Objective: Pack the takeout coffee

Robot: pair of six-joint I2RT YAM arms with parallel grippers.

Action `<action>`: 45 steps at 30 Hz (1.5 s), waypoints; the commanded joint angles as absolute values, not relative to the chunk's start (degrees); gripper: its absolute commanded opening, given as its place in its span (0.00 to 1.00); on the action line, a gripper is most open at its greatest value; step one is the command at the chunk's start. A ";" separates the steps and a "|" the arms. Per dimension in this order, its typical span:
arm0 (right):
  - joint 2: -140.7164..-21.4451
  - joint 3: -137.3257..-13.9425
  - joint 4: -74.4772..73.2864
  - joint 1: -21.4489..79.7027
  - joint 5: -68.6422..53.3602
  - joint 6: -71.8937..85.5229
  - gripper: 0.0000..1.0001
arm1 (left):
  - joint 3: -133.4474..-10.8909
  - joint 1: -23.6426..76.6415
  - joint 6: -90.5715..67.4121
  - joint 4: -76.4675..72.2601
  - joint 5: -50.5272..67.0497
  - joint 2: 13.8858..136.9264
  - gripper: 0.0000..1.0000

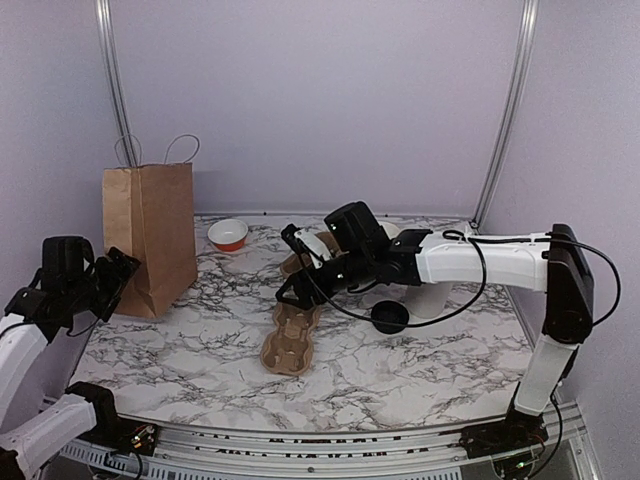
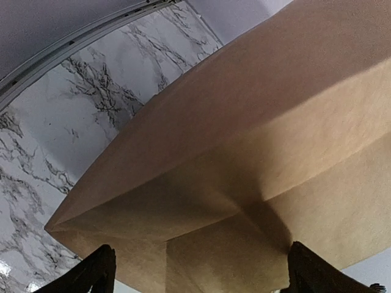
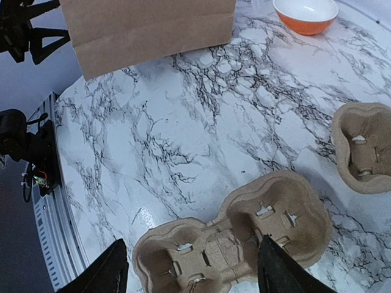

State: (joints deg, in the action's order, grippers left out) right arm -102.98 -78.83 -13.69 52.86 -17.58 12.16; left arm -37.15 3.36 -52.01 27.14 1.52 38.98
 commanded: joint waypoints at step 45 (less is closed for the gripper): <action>-104.22 -82.84 -18.65 52.65 -12.76 9.03 0.70 | -91.10 3.14 -19.29 57.77 -11.51 64.39 0.98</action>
State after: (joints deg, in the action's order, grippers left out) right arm -107.18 -84.18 -18.13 52.86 -14.50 9.34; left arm -87.90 3.36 -24.95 55.37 -10.59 61.41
